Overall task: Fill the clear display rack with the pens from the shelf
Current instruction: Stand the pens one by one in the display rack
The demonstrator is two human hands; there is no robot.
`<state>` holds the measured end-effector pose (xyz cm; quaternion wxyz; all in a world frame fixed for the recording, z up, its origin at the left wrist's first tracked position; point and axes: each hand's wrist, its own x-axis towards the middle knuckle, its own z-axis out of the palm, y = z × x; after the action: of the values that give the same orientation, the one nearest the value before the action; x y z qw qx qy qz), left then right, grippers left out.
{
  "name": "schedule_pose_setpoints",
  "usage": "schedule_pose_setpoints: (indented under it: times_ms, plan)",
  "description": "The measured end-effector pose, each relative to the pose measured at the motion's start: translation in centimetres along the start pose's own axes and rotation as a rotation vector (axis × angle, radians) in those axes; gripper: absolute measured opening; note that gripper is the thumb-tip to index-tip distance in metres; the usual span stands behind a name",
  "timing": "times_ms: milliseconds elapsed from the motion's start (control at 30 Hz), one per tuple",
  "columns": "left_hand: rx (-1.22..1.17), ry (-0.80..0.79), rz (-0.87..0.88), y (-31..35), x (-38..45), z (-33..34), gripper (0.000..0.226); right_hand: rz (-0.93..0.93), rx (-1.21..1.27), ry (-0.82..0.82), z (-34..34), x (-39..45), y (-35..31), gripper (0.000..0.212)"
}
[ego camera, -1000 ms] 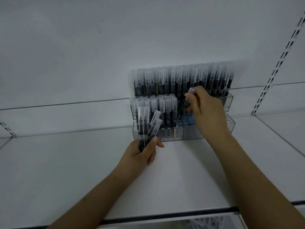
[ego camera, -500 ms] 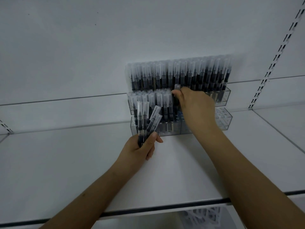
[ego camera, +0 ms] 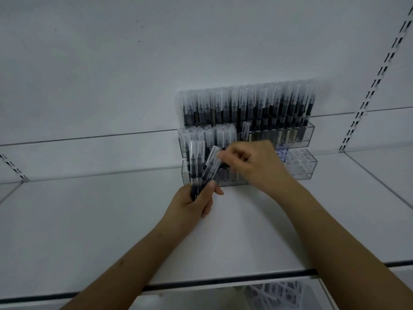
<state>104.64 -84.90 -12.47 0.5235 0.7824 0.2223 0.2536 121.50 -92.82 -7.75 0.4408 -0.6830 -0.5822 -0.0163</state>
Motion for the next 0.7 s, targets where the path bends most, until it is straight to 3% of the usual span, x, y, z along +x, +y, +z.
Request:
schedule_pose_setpoints:
  times_ms: [100,200,267,400,467,533,700]
  plan:
    - [-0.002,0.008,-0.008,0.0,0.1,0.0,0.037,0.030,0.195,-0.129,0.9,0.0,-0.8,0.024]
    - [0.003,0.007,-0.005,0.0,0.1,-0.1,0.035,0.084,0.291,-0.106,0.6,0.0,-0.9,0.017]
    - [0.006,0.003,-0.005,0.0,0.0,-0.1,0.035,0.144,0.359,0.000,-0.2,0.3,-0.5,0.020]
    - [0.001,-0.005,-0.006,0.0,0.0,-0.1,0.036,0.218,0.579,0.405,-2.7,0.6,0.8,0.021]
    - [0.002,-0.004,-0.003,-0.1,0.1,-0.1,0.036,0.227,0.510,0.588,-3.5,0.5,1.5,0.022]
    - [0.008,-0.003,-0.001,-0.2,0.1,-0.1,0.036,0.228,0.341,0.667,-3.8,0.5,2.0,0.023]
    - [0.013,-0.017,0.007,-0.2,0.2,0.0,0.041,0.149,-0.002,0.573,-3.3,0.6,2.1,0.020]
